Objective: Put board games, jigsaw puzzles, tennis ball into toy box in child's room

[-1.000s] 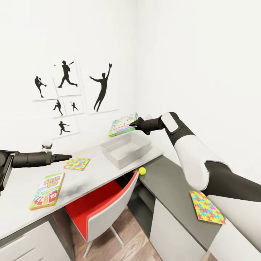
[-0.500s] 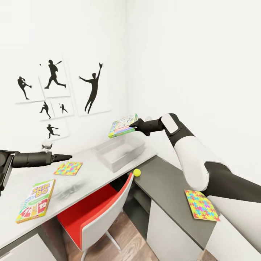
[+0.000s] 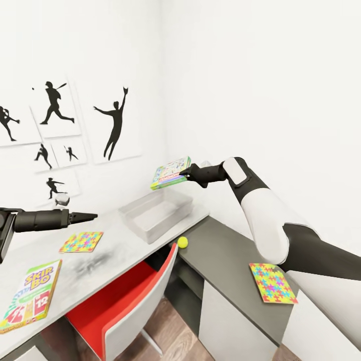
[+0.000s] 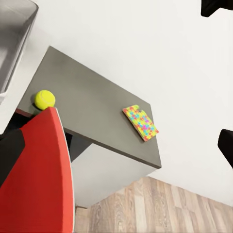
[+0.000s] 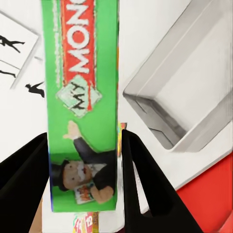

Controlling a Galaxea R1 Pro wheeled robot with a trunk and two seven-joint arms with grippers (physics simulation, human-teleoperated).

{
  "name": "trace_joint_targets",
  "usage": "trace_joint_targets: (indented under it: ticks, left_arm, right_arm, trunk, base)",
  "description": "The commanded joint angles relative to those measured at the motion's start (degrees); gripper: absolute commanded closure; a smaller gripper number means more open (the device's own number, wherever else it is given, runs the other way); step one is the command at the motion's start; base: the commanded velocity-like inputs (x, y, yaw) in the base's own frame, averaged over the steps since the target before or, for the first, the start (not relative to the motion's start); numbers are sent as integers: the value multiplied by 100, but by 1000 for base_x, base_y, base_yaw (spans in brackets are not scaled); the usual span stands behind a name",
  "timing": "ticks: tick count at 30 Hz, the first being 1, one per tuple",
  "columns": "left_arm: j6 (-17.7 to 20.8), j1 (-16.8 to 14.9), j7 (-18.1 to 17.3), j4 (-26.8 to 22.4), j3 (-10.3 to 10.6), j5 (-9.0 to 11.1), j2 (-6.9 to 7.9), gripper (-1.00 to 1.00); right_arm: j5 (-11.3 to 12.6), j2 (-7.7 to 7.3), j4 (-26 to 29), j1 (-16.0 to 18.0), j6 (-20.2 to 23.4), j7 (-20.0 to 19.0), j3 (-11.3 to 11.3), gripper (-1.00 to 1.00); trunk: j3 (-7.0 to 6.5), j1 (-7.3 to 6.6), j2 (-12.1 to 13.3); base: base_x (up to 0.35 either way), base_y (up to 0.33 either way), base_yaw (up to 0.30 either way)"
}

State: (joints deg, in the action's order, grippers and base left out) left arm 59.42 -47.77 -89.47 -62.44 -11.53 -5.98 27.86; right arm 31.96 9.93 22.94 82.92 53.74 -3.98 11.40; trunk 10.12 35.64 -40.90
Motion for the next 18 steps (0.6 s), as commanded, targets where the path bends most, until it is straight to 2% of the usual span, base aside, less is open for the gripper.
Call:
trace_joint_targets:
  ticks: [1,18]
  left_arm:
    - [58,-4,-54,-5,-27,-61,3,-100]
    - [58,-4,-54,-4,-76,-87,14,-100]
  right_arm:
    - [-40,7,1,6,24,-34,47,100]
    - [-25,7,-3,-1,22,-33,62,100]
  trunk:
    - [9,3,-8]
    - [7,3,-8]
  base:
    - [148,152,-113]
    - [39,70,-11]
